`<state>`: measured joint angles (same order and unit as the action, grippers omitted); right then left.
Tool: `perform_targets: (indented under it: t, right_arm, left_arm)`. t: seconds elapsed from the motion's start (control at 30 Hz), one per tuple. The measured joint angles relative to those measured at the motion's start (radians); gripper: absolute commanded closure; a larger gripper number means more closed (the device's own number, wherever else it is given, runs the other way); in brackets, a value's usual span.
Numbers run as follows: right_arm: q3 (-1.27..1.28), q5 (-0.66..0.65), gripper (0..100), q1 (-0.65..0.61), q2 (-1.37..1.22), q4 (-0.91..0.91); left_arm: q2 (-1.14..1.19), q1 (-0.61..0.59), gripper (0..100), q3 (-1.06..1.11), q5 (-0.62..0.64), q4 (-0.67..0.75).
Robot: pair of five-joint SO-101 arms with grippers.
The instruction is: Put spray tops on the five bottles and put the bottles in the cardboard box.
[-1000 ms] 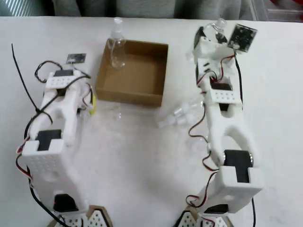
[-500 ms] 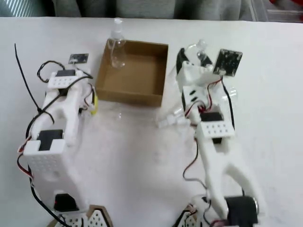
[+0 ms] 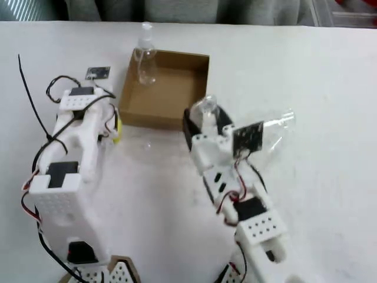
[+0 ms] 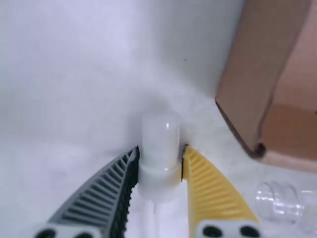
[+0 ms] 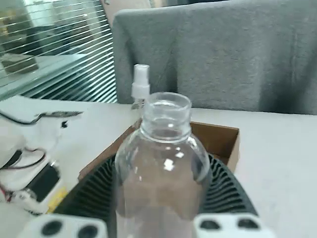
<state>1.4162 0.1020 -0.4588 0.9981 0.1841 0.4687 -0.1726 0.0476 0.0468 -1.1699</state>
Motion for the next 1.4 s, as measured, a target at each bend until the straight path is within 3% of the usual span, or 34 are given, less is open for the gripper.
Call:
perform_targets:
  t: [0.33, 0.57, 0.77, 1.4]
  right_arm:
    - [0.262, -0.026, 96.1, -0.132, 0.347, -0.008]
    - [0.269, -0.026, 96.1, -0.186, 0.509, -0.256]
    - [0.27, -0.026, 96.1, -0.219, 0.6, -0.358]
    - [0.27, -0.026, 95.8, -0.255, 0.608, -0.328]
  left_arm:
    - [0.0, 0.0, 89, 0.0, 0.0, 0.0]
    - [0.0, 0.0, 89, 0.0, 0.0, 0.0]
    - [-0.012, -0.012, 89, -0.026, 0.0, -0.017]
    - [-0.674, -0.025, 89, -0.044, -0.003, -0.008]
